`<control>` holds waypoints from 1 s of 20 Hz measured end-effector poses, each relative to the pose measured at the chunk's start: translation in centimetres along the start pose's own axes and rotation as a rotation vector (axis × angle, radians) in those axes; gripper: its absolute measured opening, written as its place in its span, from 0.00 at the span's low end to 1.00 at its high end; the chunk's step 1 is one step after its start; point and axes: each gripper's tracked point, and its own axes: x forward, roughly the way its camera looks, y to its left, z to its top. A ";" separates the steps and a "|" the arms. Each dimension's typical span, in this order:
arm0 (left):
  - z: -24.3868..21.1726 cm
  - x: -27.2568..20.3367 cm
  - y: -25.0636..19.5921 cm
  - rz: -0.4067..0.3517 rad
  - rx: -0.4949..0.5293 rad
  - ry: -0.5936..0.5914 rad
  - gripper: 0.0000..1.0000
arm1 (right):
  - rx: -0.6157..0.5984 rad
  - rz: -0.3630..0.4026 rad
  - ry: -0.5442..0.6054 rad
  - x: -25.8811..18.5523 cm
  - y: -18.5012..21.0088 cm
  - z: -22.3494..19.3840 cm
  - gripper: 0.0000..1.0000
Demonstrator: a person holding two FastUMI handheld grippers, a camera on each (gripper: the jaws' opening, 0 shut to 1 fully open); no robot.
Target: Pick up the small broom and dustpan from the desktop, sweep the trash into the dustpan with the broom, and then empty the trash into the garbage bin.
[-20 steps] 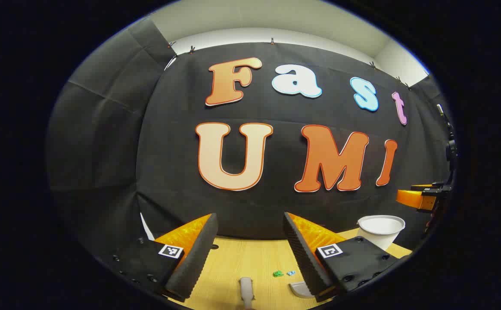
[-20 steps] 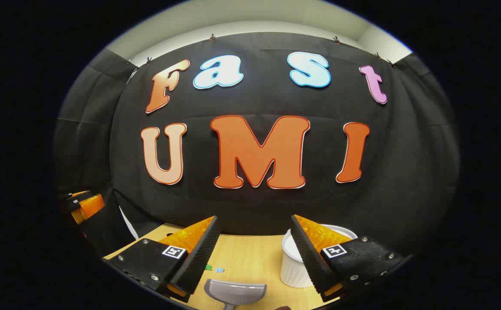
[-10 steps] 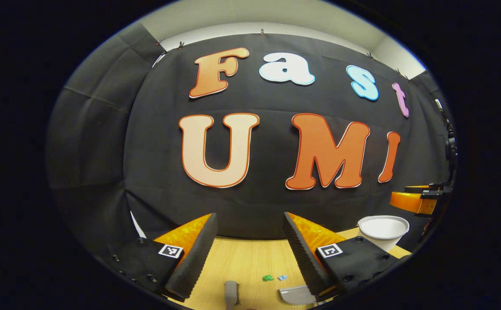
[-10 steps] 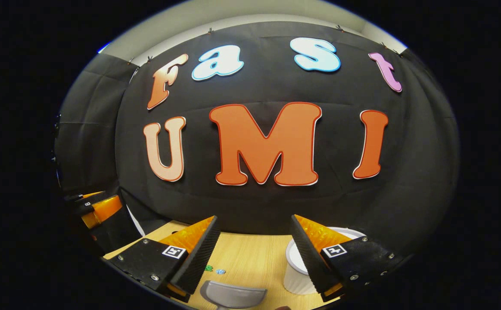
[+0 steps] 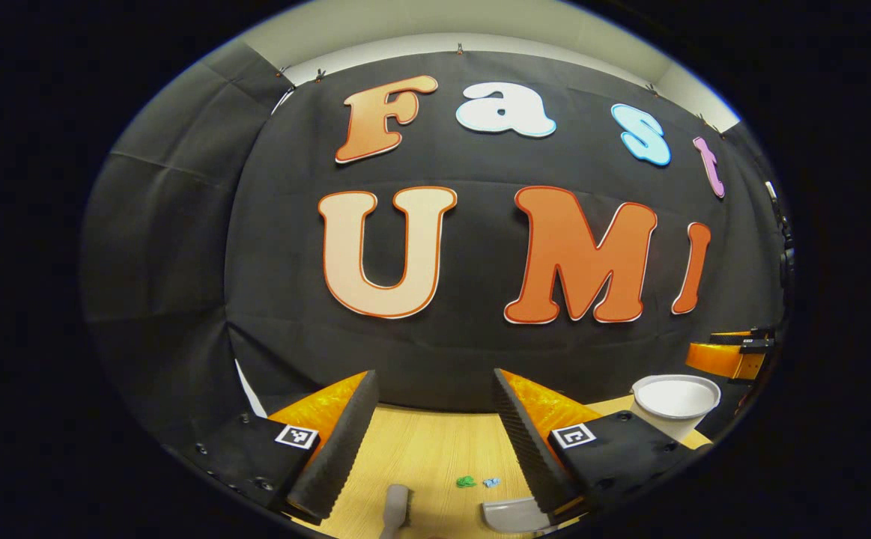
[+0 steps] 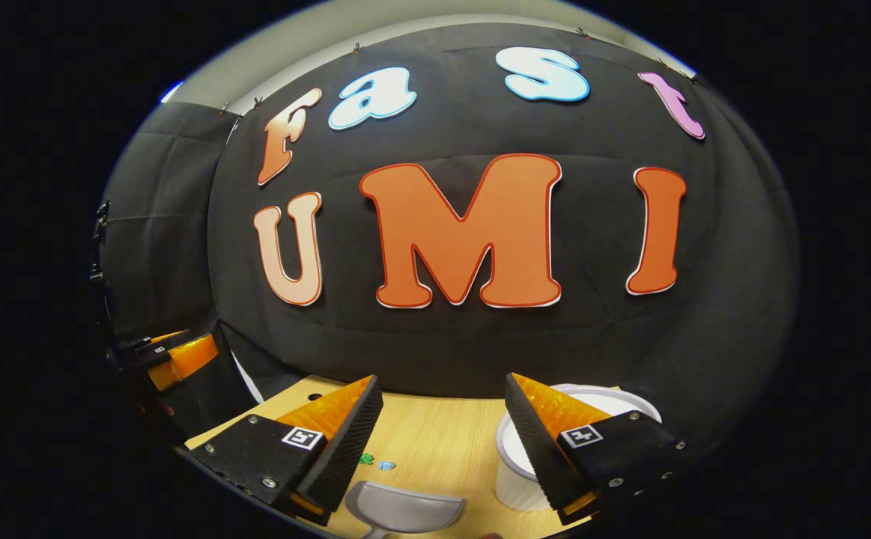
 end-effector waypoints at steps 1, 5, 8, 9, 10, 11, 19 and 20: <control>-0.3 -0.1 0.0 0.012 0.001 0.006 0.98 | 0.006 0.009 0.014 0.0 -0.1 -0.5 0.99; -1.2 -0.8 0.0 0.047 0.020 0.030 0.98 | 0.018 0.044 0.050 0.0 -0.2 -1.9 0.99; -2.2 -1.3 -0.4 0.065 0.033 0.047 0.97 | 0.030 0.070 0.079 0.1 -0.1 -3.3 0.99; -2.5 -1.5 -0.3 0.072 0.038 0.059 0.97 | 0.038 0.076 0.094 0.2 0.0 -3.7 0.99; -3.0 -1.7 -0.2 0.077 0.042 0.075 0.98 | 0.047 0.081 0.110 0.1 0.1 -4.3 0.99; -3.4 -1.8 -0.2 0.077 0.046 0.090 0.97 | 0.053 0.085 0.128 0.1 0.4 -4.9 0.98; -9.4 -0.6 2.0 0.036 0.101 0.291 0.97 | 0.104 0.047 0.351 0.4 3.1 -11.4 0.97; -10.8 -0.2 2.3 0.030 0.118 0.329 0.97 | 0.116 0.035 0.386 0.4 3.5 -12.3 0.97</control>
